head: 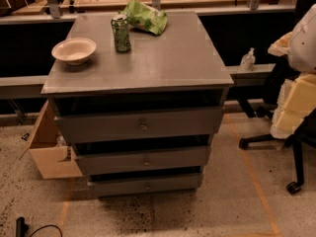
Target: Pick green can
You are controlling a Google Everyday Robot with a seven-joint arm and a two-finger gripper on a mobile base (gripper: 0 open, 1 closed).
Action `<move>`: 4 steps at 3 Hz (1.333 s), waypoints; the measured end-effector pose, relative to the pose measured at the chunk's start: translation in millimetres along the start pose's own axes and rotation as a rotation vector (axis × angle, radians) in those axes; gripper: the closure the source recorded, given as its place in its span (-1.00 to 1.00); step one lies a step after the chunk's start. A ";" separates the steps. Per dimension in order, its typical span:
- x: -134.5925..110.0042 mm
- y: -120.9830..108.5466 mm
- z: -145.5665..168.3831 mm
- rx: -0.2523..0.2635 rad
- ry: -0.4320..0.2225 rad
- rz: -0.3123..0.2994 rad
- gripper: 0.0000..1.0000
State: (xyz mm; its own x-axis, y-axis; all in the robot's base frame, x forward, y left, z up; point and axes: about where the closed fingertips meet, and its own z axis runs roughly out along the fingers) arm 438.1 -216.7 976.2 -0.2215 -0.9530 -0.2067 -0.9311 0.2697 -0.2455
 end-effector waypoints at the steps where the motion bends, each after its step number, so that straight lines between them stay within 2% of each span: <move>1: 0.0 0.0 0.0 0.000 0.000 0.000 -1.00; 2: -10.2 -20.4 6.5 0.026 -0.089 0.025 -1.00; 3: -45.4 -72.7 21.8 0.066 -0.318 0.040 -1.00; 4: -91.0 -128.0 36.0 0.086 -0.569 0.079 -1.00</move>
Offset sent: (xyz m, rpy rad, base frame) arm 0.0800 0.0141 0.0036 0.2962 -0.1389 -0.0250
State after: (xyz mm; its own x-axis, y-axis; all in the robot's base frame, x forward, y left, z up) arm 587.9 -159.5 992.3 -0.0765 -0.7119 -0.6981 -0.8858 0.3699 -0.2801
